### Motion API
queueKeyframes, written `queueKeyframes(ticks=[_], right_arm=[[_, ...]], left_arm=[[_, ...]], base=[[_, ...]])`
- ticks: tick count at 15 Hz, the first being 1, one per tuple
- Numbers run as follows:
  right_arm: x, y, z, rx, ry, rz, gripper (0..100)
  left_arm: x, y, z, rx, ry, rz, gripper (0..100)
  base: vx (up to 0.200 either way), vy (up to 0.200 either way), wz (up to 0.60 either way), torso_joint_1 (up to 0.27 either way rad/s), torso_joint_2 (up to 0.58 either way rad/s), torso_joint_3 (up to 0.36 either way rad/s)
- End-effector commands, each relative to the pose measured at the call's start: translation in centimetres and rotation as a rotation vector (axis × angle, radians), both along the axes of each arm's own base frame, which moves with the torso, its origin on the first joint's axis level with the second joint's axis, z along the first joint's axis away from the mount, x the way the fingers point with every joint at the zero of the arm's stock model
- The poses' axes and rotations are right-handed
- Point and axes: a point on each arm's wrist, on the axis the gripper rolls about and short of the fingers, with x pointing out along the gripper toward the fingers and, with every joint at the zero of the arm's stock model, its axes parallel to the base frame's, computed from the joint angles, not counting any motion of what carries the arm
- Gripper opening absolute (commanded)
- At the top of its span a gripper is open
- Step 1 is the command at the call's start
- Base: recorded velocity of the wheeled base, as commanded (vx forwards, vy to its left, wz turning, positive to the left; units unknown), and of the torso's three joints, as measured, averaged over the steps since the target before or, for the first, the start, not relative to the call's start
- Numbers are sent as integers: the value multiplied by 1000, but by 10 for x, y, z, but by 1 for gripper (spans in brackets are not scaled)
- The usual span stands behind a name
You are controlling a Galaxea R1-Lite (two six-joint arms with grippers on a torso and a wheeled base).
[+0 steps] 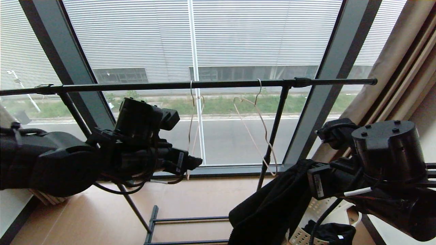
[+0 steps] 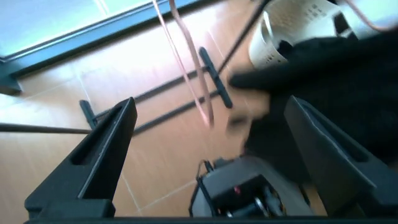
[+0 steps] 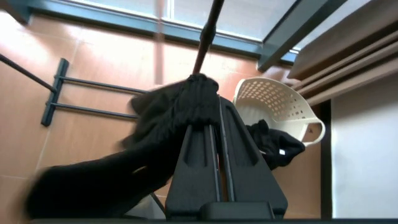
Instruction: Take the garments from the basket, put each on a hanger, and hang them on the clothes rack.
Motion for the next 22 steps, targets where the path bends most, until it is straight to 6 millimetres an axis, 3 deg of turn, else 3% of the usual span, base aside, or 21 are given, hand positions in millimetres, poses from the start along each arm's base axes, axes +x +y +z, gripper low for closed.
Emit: queueKeyframes(ticks=[1, 6, 11, 12, 22], right_arm=[[-5, -1, 3, 11, -10, 11, 0], [-12, 5, 0, 6, -3, 47, 0], [-12, 6, -1, 6, 3, 55, 0], [-12, 6, -1, 6, 4, 56, 0], [-13, 5, -2, 4, 7, 56, 0]], left_arm=[[31, -16, -19, 26, 24, 21, 100], [66, -22, -19, 37, -33, 95, 100], [78, -26, -23, 51, -50, 135, 100], [78, -26, -22, 50, -51, 135, 0], [75, -25, -17, 36, -60, 140, 0]], base=[[0, 0, 0, 0, 0, 0], [0, 0, 0, 0, 0, 0], [0, 0, 0, 0, 0, 0], [0, 0, 0, 0, 0, 0], [0, 0, 0, 0, 0, 0]])
